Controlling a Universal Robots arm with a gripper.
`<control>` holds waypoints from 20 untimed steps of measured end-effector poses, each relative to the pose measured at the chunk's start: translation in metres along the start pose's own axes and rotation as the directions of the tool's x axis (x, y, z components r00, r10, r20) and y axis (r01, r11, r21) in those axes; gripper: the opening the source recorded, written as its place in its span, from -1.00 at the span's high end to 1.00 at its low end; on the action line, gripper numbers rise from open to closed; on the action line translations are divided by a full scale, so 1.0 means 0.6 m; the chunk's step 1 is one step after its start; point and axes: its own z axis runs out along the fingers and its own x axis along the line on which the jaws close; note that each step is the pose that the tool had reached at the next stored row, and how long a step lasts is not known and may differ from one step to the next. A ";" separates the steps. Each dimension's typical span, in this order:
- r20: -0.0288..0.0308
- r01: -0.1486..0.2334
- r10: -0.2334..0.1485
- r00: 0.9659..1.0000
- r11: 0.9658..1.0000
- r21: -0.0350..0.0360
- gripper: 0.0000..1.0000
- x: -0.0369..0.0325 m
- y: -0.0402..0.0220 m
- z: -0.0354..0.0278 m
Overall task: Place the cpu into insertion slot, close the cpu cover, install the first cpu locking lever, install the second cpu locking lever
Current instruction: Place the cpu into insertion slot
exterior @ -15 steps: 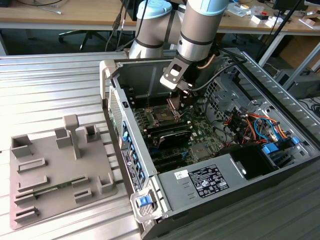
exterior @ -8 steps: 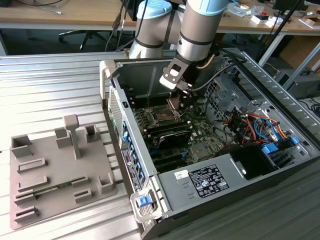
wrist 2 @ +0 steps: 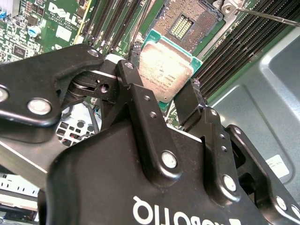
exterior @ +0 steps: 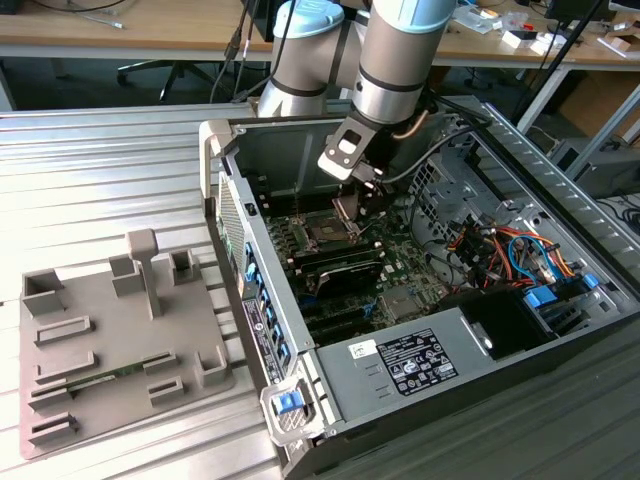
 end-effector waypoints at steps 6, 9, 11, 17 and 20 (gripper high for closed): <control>0.000 0.000 0.000 1.000 1.000 0.000 -0.09 0.000 -0.002 0.006; 0.000 0.000 0.000 1.000 1.000 0.000 -0.09 0.000 -0.002 0.006; 0.000 0.000 0.000 1.000 1.000 0.000 -0.09 0.000 -0.003 0.007; 0.000 0.000 0.000 1.000 1.000 0.000 -0.09 0.001 -0.006 0.009; 0.000 0.000 0.000 1.000 1.000 0.000 -0.09 0.001 -0.010 0.010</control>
